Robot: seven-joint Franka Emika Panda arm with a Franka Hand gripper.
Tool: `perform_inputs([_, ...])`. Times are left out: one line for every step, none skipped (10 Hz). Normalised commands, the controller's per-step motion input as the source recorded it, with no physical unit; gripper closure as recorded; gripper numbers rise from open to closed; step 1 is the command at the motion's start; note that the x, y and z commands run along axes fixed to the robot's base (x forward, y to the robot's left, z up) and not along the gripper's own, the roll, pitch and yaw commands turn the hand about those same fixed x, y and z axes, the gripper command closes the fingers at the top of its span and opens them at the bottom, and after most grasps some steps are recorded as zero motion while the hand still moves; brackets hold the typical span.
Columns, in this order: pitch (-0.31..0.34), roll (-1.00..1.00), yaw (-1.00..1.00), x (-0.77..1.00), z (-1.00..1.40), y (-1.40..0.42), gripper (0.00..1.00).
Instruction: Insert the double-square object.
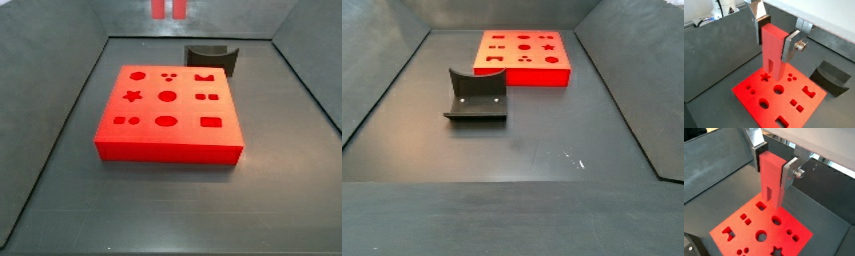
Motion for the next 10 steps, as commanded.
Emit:
perform_inputs([0.064, 0.01, 0.01, 0.32, -0.14, 0.34, 1.0])
perform_inputs([0.083, 0.12, 0.03, 0.46, -0.3, 0.43, 1.0])
perform_inputs([0.067, 0.16, 0.05, 0.57, -0.39, 0.44, 1.0])
perform_inputs([0.063, 0.05, 0.07, 0.8, -0.64, 0.37, 1.0])
perform_inputs([0.11, 0.03, 0.05, 0.95, -0.77, 0.35, 1.0])
perform_inputs([0.1, 0.0, 0.0, 1.0, -0.78, 0.29, 1.0])
perform_inputs([0.0, 0.0, 0.0, 1.0, -0.68, 0.21, 1.0])
perform_inputs([-0.001, -0.06, -0.09, 0.96, -0.51, 0.06, 1.0])
perform_inputs([-0.049, -0.12, -0.15, 0.84, -0.33, 0.03, 1.0])
perform_inputs([-0.076, -0.11, -0.23, 0.75, -0.27, 0.0, 1.0])
